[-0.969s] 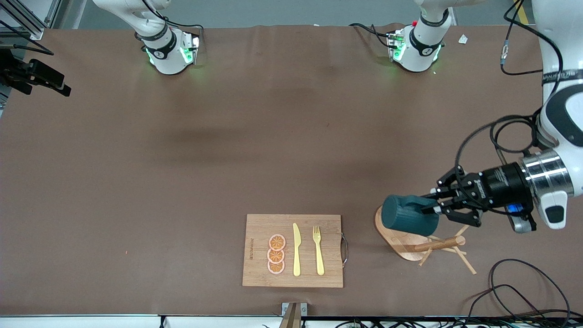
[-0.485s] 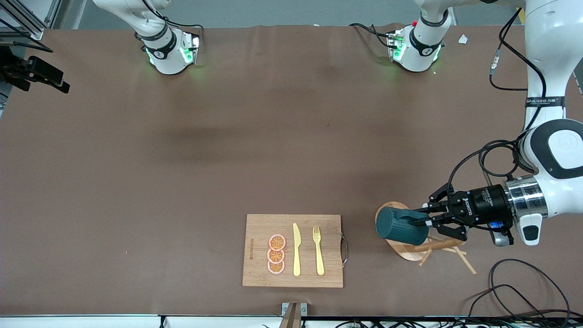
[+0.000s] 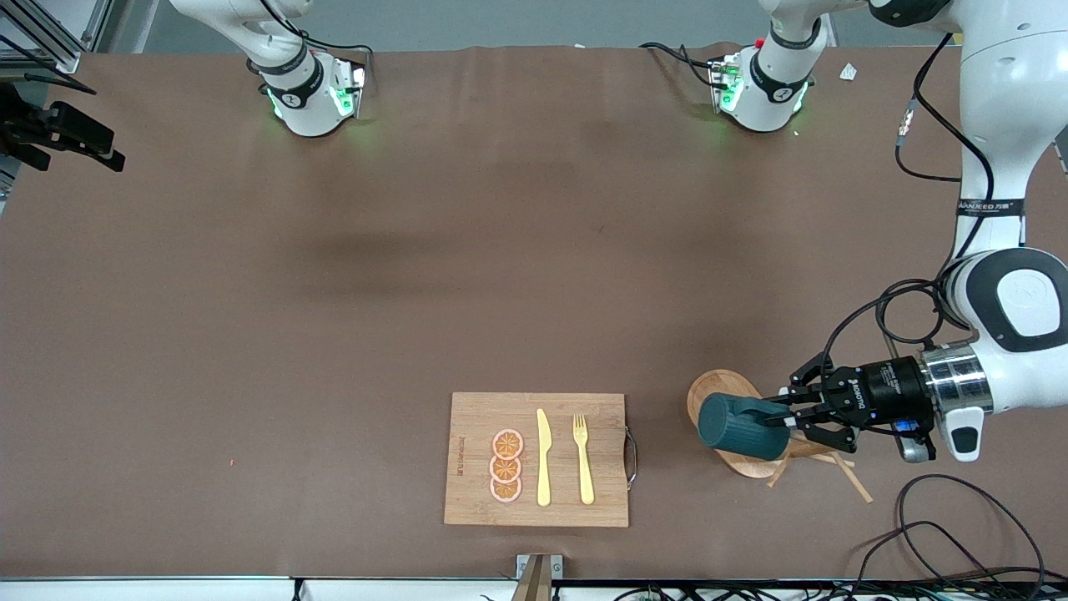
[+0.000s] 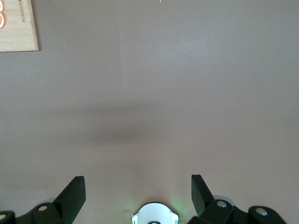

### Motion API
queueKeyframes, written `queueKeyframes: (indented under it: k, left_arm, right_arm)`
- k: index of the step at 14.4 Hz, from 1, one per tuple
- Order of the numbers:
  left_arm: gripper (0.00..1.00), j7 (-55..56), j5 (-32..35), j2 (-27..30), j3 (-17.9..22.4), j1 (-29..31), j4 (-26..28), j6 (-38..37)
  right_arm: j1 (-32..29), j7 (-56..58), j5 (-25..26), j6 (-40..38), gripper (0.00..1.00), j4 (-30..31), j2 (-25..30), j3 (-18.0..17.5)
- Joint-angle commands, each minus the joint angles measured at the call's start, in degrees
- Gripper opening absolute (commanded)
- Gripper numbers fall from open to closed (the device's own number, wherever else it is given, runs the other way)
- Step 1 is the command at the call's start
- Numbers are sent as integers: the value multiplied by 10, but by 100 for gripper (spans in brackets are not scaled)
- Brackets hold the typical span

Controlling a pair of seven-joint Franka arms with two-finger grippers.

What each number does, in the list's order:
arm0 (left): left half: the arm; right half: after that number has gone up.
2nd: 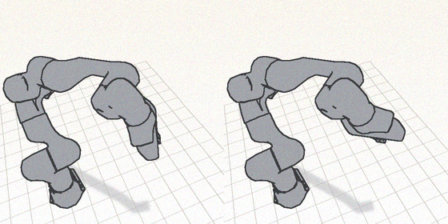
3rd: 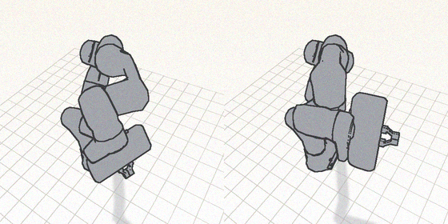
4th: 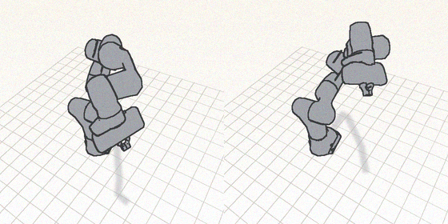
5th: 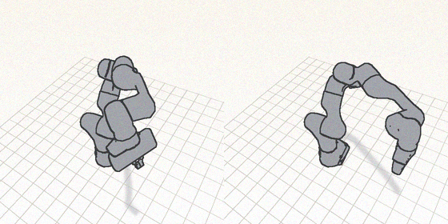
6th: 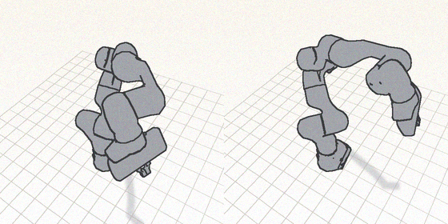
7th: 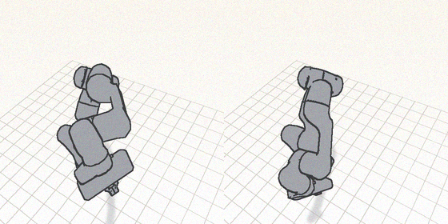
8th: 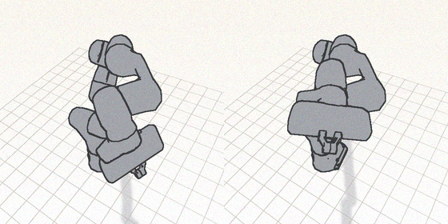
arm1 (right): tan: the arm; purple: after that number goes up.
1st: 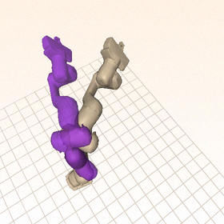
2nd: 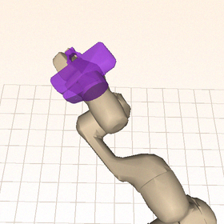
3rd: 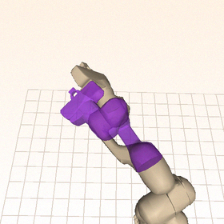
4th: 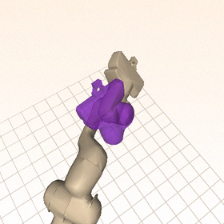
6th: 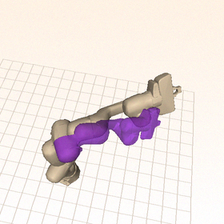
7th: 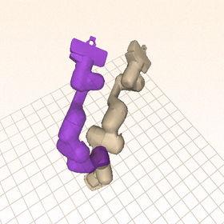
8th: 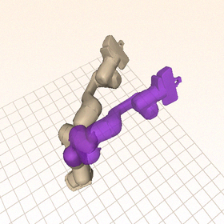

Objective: Pass cup and hang on rack
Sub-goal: 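Hook the mug handle onto a rack peg with the left gripper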

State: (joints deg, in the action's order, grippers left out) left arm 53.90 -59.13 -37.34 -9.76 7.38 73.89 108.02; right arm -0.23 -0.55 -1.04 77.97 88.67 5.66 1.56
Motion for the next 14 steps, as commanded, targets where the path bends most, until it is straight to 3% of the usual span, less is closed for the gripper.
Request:
queueKeyframes:
  k: [1, 14]
  left_arm:
    - [0, -8, -12, -6, -3, 3, -7, 1]
    - [0, -18, -12, -24, -2, 27, -7, 22]
  right_arm:
    - [3, 6, 10, -4, 100, 1, 6, -1]
    - [10, 5, 10, -4, 100, 1, 6, -2]
